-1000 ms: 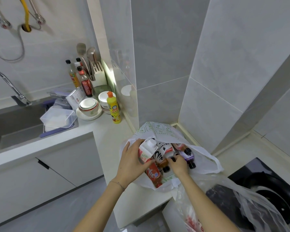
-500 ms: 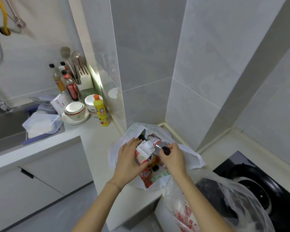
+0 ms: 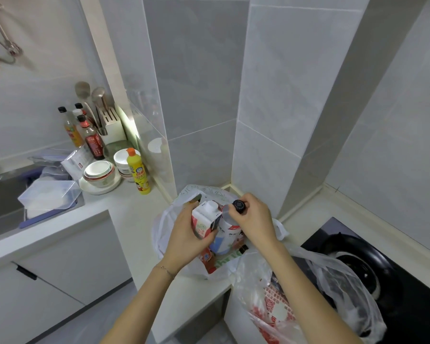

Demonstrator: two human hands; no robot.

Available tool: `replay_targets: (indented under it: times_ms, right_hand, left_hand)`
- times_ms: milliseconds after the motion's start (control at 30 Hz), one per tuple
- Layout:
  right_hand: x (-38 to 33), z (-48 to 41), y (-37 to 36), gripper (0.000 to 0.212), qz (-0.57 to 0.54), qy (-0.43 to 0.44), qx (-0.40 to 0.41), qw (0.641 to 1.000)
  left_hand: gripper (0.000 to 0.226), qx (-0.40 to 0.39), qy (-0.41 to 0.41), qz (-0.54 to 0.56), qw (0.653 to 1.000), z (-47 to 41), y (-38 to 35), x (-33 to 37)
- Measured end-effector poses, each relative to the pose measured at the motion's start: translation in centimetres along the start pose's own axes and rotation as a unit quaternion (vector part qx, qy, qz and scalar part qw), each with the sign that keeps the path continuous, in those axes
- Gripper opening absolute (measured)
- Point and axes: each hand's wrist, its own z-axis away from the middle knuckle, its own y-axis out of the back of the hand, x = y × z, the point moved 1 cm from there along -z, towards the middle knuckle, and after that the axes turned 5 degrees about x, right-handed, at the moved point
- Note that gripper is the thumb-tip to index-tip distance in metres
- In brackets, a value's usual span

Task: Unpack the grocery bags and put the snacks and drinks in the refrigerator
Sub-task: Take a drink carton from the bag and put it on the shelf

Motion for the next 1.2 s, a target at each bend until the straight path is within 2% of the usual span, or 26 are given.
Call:
replay_targets:
  times_ms: [67,200,367,500,633,767,933,1200]
  right_hand:
    - [-0.8,0.5,0.6,0.022,-0.036,0.011,0.005,0.999]
    - [-2.9,1.8,1.9,0.024,-0.064,0.048,0.031,0.996]
    - [-4.7,3.6,3.1,0.024,-0.087,0.076,0.063,0.991]
    - [-5.5,5.2,3.9,0.026,-0.093,0.109,0.039,0.989]
    - [-6.2,7.2,4.5,0.03,-0.15,0.125,0.014,0.981]
    - [-7.3,10.6,5.0,0.025,-0.186,0.164,-0.077,0.966]
    - [-10.1,16.5,5.7,0.03,-0.216,0.237,-0.167,0.932]
    - [-18.4,29.6,6.7,0.026,-0.329,0.302,-0.337,0.829]
  left_hand:
    - [0.057,-0.017,0.033,0.052,0.998,0.1,0.5,0.3]
    - [0.051,0.012,0.05,0.101,0.994,0.3,1.8,1.0]
    - [0.045,0.016,0.054,0.111,0.992,1.6,3.3,2.6]
    - [0.048,0.036,0.055,0.117,0.991,4.6,4.4,4.1]
    - [0.048,0.086,0.067,0.092,0.99,9.1,5.2,5.2]
    - [0.049,0.175,0.094,0.078,0.977,15.3,5.2,7.4]
    - [0.053,0.286,0.125,0.08,0.947,24.5,6.6,10.8]
    - [0.061,0.435,0.118,-0.006,0.893,41.0,12.1,16.4]
